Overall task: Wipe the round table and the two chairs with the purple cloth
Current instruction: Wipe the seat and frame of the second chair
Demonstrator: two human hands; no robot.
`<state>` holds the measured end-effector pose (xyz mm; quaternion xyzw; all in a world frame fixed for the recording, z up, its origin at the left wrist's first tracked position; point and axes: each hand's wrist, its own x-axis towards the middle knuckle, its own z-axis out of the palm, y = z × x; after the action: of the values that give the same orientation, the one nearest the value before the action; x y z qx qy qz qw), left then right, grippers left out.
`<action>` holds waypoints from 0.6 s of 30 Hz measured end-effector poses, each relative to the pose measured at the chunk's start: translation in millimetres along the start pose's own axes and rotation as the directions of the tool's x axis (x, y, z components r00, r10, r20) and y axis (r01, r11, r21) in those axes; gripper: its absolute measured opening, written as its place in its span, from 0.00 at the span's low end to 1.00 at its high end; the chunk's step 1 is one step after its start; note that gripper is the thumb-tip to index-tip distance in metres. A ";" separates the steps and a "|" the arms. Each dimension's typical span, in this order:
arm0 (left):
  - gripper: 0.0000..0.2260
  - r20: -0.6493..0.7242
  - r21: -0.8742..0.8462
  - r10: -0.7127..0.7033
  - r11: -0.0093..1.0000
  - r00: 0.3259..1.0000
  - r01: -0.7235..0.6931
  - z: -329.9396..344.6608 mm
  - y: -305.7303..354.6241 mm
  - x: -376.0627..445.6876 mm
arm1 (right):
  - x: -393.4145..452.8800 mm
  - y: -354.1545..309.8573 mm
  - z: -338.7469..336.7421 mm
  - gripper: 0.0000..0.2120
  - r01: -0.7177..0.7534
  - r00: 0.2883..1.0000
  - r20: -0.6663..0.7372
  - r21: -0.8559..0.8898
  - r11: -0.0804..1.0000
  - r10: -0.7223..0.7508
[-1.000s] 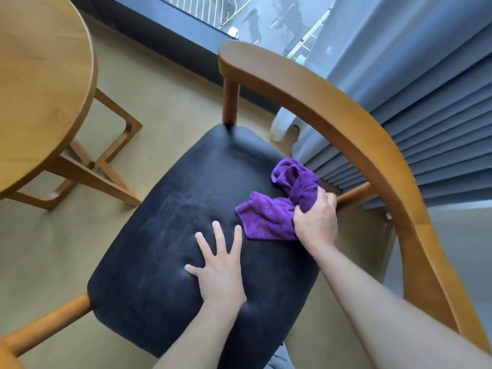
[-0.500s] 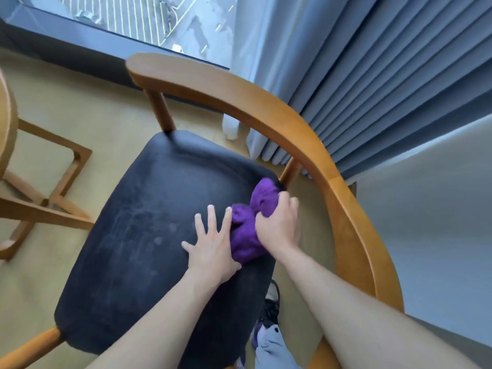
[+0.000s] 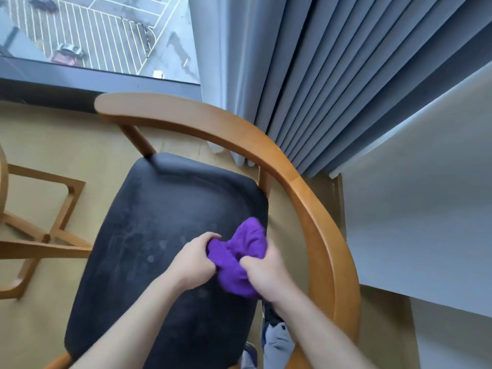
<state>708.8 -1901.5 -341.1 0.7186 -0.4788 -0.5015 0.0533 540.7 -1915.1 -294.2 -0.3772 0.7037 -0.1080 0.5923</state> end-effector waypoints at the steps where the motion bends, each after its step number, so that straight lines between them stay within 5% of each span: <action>1: 0.25 -0.046 -0.137 0.010 0.990 0.999 -0.017 -3.2 14.3 -10.0 | -12.0 -11.8 -17.1 0.21 0.105 0.994 -0.015 0.069 0.992 -0.104; 5: 0.17 -0.263 -0.499 0.132 0.829 0.956 -0.252 -0.9 89.2 -40.0 | -59.6 -43.4 -80.0 0.12 0.393 0.918 -0.052 0.254 0.884 -0.393; 10: 0.14 -0.326 -0.705 0.298 0.556 0.897 -0.440 17.8 175.1 -65.5 | -79.7 -54.1 -133.2 0.18 0.519 0.854 -0.207 0.409 0.751 -0.477; 15: 0.15 -0.225 -0.619 0.556 0.553 0.800 -0.558 23.6 184.0 -86.9 | -102.8 -31.4 -183.2 0.19 0.486 0.870 -0.283 0.629 0.607 -0.404; 18: 0.25 -0.132 -0.736 0.505 0.526 0.853 -0.425 22.6 181.0 -89.0 | -123.1 -18.5 -211.0 0.24 0.464 0.875 -0.283 0.723 0.512 -0.393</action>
<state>573.0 -1923.3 -191.9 0.4529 -0.4076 -0.6532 0.4494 356.8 -1908.9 -132.5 -0.2433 0.4967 -0.5566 0.6199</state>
